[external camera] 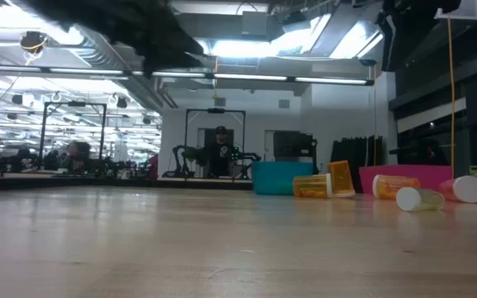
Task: Pick and place medicine bottles into bin by pill shape (circle, oval)
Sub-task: Put the small yellow pill bottle into the blue bin, then put the big orange pill bottle into the pink bin
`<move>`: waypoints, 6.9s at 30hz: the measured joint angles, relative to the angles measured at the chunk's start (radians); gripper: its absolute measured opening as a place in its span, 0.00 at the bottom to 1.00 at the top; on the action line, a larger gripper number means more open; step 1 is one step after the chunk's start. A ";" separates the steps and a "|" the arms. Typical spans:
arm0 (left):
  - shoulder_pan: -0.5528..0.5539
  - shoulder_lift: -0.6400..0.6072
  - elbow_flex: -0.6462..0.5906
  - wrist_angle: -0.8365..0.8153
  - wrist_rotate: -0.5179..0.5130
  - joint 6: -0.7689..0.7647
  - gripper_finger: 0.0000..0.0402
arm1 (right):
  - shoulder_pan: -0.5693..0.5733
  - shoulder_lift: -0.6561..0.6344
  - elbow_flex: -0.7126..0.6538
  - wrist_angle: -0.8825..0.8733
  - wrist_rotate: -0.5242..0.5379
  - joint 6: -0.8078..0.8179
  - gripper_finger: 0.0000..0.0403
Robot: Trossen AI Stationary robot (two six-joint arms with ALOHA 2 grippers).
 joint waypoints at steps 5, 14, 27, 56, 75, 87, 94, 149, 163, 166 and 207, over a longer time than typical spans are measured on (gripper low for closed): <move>-0.001 0.158 0.128 -0.091 0.000 0.035 0.41 | 0.000 -0.052 -0.149 0.035 -0.066 0.071 0.48; -0.032 0.267 0.150 -0.109 -0.001 0.031 0.41 | 0.000 -0.114 -0.467 0.405 -0.241 0.065 0.48; -0.090 0.432 0.150 0.026 -0.001 0.029 0.41 | 0.000 -0.101 -0.679 0.775 -0.390 0.015 0.48; -0.089 0.441 0.150 0.045 -0.013 0.029 0.41 | 0.002 0.112 -0.702 0.956 -0.334 0.095 0.35; -0.089 0.441 0.150 0.050 -0.013 0.029 0.41 | -0.059 0.116 -0.560 0.926 0.096 -0.040 0.24; -0.089 0.441 0.150 0.050 -0.013 0.036 0.41 | -0.270 0.115 -0.526 1.166 0.183 -0.333 0.24; -0.089 0.441 0.150 0.050 -0.013 0.036 0.41 | -0.394 0.115 -0.526 1.397 0.091 -0.439 0.24; -0.089 0.440 0.150 0.050 -0.437 -0.043 0.41 | -0.662 0.118 -0.536 1.516 -0.346 -0.375 0.46; -0.088 0.440 0.150 0.050 -0.210 -0.042 0.41 | -0.599 0.116 -0.536 1.301 -0.442 -0.298 0.46; -0.088 0.440 0.150 0.050 -0.209 -0.029 0.41 | -0.571 0.116 -0.536 1.258 -0.459 -0.298 0.46; -0.089 0.441 0.150 0.050 -0.133 0.010 0.41 | -0.510 0.263 -0.532 1.183 -0.361 -0.352 0.46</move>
